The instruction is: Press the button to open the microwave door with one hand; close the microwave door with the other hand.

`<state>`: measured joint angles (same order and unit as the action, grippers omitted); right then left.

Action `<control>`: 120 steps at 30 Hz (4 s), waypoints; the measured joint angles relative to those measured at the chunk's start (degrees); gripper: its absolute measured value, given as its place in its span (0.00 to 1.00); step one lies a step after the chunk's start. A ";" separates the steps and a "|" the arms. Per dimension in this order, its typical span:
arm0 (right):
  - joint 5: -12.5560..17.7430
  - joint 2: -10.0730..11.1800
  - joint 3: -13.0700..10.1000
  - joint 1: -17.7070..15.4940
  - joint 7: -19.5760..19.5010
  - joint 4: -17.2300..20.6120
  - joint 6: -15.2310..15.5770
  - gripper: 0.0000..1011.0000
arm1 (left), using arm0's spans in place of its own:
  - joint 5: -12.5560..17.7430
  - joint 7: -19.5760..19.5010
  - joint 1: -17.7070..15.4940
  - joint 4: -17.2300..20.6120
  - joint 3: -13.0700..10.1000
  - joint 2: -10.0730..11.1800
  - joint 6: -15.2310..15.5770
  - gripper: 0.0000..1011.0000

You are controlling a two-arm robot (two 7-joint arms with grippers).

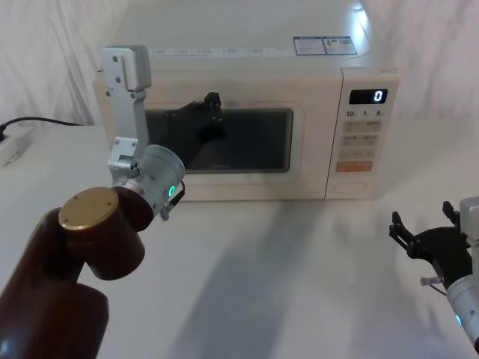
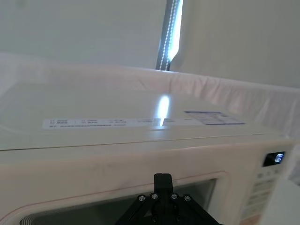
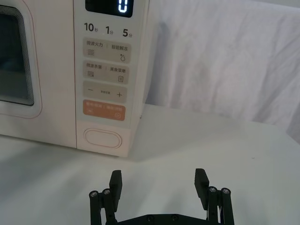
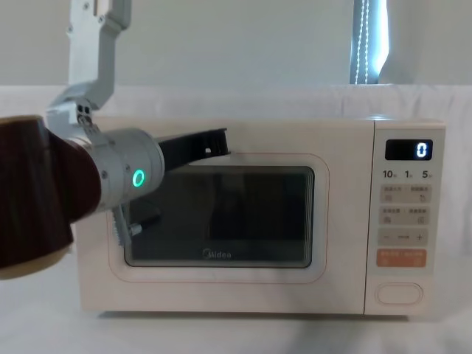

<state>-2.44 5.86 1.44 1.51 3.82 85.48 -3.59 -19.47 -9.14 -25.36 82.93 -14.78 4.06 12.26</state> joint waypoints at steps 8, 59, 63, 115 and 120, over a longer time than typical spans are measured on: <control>0.00 0.00 0.00 0.00 0.00 0.00 0.00 0.99 | -1.38 -0.52 4.06 7.36 0.33 2.35 1.46 0.00; 0.00 0.00 0.00 0.00 0.00 0.00 0.00 0.99 | -3.48 -0.23 29.41 20.75 12.23 15.02 -9.14 0.36; 0.00 0.00 0.00 0.00 0.00 0.00 0.00 0.99 | -3.00 -0.48 30.54 19.32 12.89 14.51 -10.24 0.51; 0.00 0.00 0.00 -0.01 0.00 0.00 0.00 0.99 | -0.09 -0.84 32.47 14.18 14.63 12.28 -12.83 0.99; 0.00 0.00 0.00 0.00 0.00 0.00 0.00 0.99 | -0.12 -0.84 32.47 14.20 14.63 12.30 -12.81 0.99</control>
<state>-2.44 5.85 1.44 1.51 3.82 85.48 -3.59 -19.59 -9.98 7.11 97.13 -0.15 16.36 -0.55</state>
